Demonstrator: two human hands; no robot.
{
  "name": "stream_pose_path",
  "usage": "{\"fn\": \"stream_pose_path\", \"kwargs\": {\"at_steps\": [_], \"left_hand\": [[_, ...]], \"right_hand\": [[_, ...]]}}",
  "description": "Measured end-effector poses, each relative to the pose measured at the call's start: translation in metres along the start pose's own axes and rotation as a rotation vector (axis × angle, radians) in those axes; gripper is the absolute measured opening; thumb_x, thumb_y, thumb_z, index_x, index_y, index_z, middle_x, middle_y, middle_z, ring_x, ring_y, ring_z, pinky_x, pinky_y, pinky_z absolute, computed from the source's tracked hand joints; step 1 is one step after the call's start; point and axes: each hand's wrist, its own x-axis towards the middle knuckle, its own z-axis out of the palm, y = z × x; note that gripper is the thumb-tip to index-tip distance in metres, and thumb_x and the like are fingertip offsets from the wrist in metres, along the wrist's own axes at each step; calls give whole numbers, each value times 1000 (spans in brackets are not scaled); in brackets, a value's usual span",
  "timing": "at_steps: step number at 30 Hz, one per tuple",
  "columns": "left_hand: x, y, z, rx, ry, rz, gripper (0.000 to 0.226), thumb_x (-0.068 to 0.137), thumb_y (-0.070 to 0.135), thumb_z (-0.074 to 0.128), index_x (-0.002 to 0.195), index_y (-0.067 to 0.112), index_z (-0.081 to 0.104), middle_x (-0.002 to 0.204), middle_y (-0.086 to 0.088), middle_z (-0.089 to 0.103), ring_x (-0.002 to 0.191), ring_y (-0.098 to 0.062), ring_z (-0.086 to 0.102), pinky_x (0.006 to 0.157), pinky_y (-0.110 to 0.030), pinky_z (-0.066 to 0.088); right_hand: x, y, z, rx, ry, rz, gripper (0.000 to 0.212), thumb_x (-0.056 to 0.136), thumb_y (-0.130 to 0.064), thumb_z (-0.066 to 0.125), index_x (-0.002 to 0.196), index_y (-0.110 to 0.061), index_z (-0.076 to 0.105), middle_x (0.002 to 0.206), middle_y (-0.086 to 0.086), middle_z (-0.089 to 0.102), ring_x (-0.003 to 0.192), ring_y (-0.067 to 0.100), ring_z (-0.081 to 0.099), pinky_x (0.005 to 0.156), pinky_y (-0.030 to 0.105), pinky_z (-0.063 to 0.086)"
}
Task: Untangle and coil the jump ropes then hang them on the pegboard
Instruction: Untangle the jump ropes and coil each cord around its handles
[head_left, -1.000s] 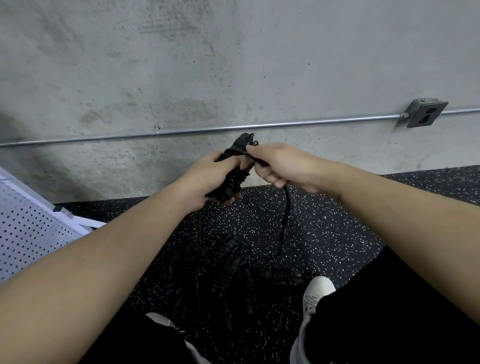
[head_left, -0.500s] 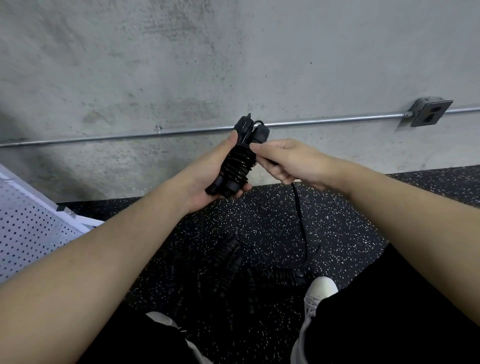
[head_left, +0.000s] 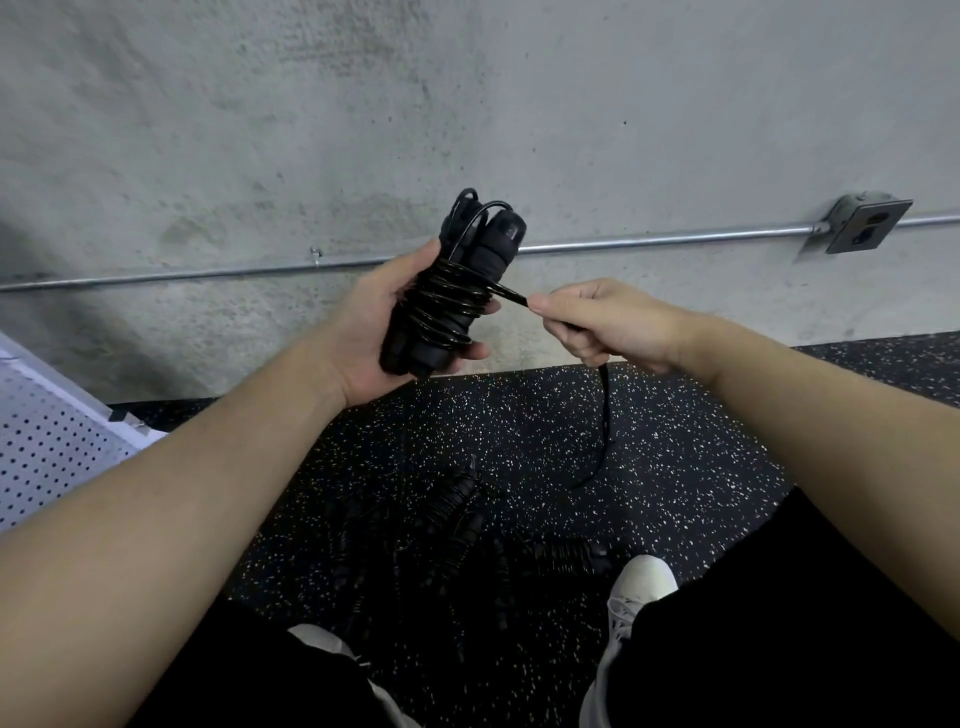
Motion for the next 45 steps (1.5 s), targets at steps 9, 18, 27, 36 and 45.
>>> {"fn": "stream_pose_path", "kwargs": {"at_steps": [9, 18, 27, 36, 45], "left_hand": [[-4, 4, -12, 91, -118, 23, 46, 93, 50, 46, 104, 22, 81, 97, -14, 74, 57, -28, 64, 42, -27, 48], [2, -9, -1, 676, -218, -242, 68, 74, 55, 79, 128, 27, 50, 108, -19, 73, 75, -38, 73, 56, -36, 59], [17, -27, 6, 1155, -174, -174, 33, 90, 56, 68, 120, 44, 59, 103, 15, 71, 76, 6, 70, 69, -15, 53], [28, -45, 4, 1113, 126, -55, 33, 101, 47, 57, 124, 25, 50, 90, 1, 72, 48, -6, 64, 49, -25, 53], [39, -47, 3, 588, 366, -62, 43, 93, 52, 68, 121, 21, 56, 99, -9, 76, 79, -33, 75, 63, -40, 60]], "right_hand": [[-2, 14, -15, 56, -185, 100, 28, 92, -45, 64, 92, -17, 69, 63, -6, 37, 58, 12, 33, 62, 27, 32], [8, 14, -2, -242, 15, 144, 14, 78, -37, 79, 76, -23, 78, 81, 18, 69, 72, 19, 53, 83, 36, 48], [14, 5, 17, -329, 115, 97, 25, 83, -38, 80, 86, -13, 80, 87, 13, 76, 69, 13, 60, 74, 28, 48], [16, 1, 30, -389, 147, 7, 22, 103, -40, 53, 117, -35, 69, 71, -8, 63, 47, 0, 49, 53, 24, 39], [22, 2, 28, -246, 256, -14, 35, 106, -38, 47, 96, -12, 69, 59, -7, 46, 46, 8, 33, 45, 23, 29]]}}
